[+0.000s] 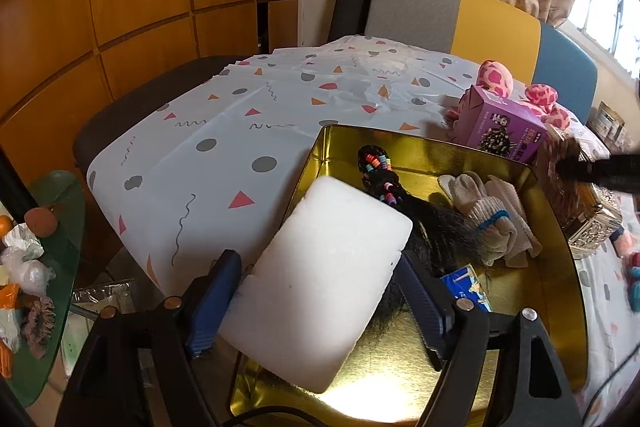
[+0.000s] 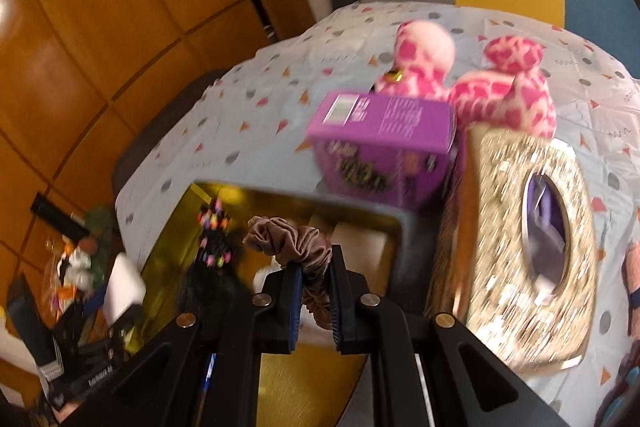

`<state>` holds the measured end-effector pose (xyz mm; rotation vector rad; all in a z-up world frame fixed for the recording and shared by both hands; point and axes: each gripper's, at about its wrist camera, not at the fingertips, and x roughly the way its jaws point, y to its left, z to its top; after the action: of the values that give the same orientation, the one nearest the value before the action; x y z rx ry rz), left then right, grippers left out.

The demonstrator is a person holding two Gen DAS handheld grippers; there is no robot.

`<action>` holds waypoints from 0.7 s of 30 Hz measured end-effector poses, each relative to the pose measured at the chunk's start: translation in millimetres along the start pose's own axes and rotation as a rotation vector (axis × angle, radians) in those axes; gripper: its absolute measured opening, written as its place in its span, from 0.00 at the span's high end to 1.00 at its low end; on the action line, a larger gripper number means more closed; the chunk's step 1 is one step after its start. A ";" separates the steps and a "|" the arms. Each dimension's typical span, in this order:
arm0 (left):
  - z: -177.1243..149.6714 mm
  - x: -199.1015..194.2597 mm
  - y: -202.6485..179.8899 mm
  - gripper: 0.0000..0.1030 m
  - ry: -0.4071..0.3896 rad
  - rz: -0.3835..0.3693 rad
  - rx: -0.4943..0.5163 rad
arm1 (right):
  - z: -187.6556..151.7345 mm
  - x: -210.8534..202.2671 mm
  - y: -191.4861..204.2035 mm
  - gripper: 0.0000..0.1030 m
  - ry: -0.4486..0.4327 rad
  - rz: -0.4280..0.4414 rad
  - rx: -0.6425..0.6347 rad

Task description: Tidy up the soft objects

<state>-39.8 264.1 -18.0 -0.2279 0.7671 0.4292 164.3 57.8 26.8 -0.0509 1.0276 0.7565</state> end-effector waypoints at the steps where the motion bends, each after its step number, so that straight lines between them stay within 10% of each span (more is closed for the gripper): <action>1: -0.1 -0.5 -0.3 0.17 -0.001 0.001 0.000 | -6.3 0.7 3.2 0.90 0.008 0.005 -0.006; 21: 47.5 -61.2 57.0 0.03 -0.155 0.002 -0.063 | -84.5 30.4 31.0 0.90 0.137 -0.136 -0.069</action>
<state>-75.3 313.8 56.3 -0.2501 0.6023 0.4678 91.2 65.8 -33.4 -0.2331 1.1157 0.6709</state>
